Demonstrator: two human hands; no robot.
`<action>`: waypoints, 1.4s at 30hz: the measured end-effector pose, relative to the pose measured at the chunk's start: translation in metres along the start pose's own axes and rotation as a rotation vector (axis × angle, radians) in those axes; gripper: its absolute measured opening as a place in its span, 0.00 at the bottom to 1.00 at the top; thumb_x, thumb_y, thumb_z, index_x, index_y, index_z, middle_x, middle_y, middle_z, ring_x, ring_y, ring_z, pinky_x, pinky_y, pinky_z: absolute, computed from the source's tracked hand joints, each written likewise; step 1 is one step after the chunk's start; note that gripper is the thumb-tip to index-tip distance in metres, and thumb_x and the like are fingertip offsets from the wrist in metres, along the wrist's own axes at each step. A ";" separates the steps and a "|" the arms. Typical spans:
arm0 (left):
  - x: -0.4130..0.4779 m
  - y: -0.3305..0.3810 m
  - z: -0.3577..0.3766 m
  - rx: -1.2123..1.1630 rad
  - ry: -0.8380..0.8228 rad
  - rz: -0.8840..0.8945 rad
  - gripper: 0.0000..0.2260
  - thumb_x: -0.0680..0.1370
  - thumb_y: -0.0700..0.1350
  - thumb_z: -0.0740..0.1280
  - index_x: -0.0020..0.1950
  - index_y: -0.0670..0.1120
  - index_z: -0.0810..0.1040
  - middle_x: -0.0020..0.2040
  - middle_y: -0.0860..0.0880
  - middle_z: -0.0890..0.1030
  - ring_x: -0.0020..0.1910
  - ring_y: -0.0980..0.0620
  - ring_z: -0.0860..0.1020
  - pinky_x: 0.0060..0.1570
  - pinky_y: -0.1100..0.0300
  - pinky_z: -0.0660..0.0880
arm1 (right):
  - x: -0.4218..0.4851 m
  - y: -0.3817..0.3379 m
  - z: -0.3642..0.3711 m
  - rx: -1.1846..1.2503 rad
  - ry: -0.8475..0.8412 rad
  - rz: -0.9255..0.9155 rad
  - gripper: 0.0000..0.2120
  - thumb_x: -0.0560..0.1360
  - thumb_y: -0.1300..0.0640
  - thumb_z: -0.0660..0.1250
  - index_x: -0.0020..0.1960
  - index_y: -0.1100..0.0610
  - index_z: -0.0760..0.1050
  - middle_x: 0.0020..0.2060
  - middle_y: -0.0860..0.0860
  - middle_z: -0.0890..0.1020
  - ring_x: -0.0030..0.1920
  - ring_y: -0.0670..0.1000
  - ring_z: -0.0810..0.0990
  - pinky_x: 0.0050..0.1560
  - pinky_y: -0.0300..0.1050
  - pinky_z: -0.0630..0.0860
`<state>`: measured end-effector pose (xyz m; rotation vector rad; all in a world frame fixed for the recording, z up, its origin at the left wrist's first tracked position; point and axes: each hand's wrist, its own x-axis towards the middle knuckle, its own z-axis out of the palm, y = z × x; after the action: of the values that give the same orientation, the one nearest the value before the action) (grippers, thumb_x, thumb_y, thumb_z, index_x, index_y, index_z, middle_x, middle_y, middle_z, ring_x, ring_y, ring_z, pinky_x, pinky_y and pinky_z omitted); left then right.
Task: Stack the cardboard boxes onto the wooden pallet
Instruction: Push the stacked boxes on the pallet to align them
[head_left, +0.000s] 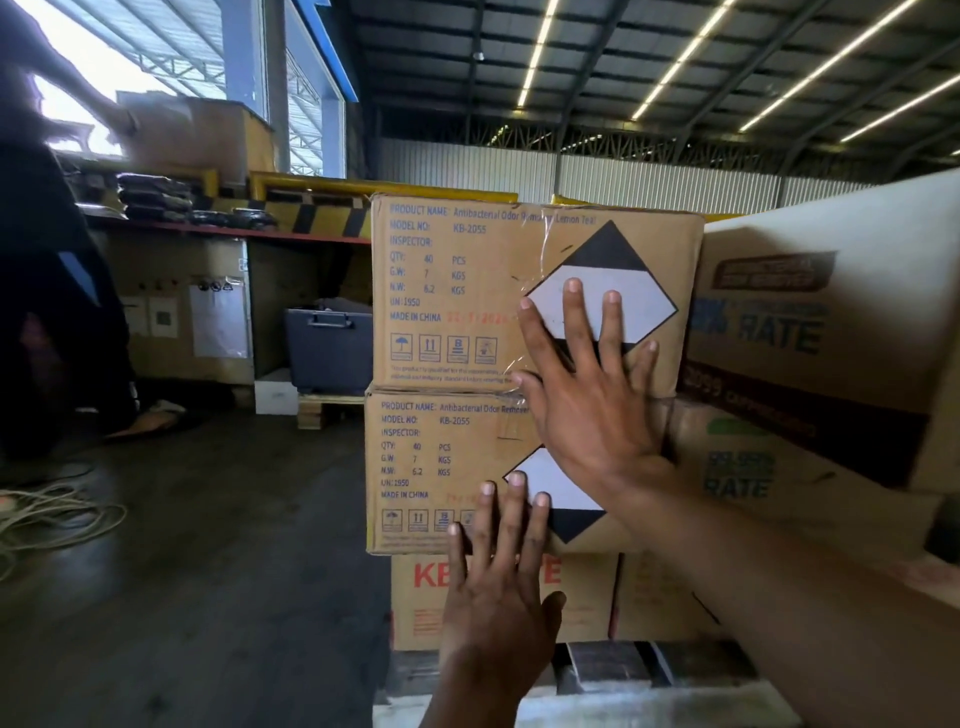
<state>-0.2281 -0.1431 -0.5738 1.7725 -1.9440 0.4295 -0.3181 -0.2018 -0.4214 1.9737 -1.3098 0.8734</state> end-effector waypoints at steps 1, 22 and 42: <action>0.003 -0.001 0.003 0.013 0.021 0.012 0.47 0.72 0.62 0.69 0.82 0.48 0.49 0.82 0.43 0.45 0.80 0.38 0.45 0.71 0.35 0.62 | 0.002 0.000 0.002 0.002 -0.004 0.001 0.33 0.83 0.38 0.50 0.80 0.41 0.36 0.81 0.53 0.38 0.79 0.63 0.36 0.71 0.77 0.50; 0.051 -0.034 0.033 -0.016 -0.037 0.024 0.42 0.78 0.64 0.57 0.78 0.56 0.29 0.73 0.55 0.19 0.72 0.51 0.20 0.75 0.45 0.37 | 0.042 0.011 0.040 -0.019 -0.026 -0.041 0.33 0.83 0.39 0.51 0.81 0.42 0.37 0.81 0.53 0.38 0.80 0.64 0.37 0.72 0.76 0.53; 0.058 -0.026 0.036 -0.036 -0.063 -0.078 0.43 0.78 0.65 0.56 0.77 0.54 0.26 0.73 0.51 0.19 0.74 0.46 0.23 0.76 0.43 0.36 | 0.059 0.012 0.054 0.034 -0.072 -0.039 0.35 0.82 0.40 0.56 0.81 0.41 0.39 0.81 0.51 0.38 0.80 0.62 0.37 0.72 0.76 0.52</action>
<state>-0.2100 -0.2140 -0.5754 1.8524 -1.9047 0.3131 -0.3017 -0.2792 -0.4052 2.0672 -1.2996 0.8179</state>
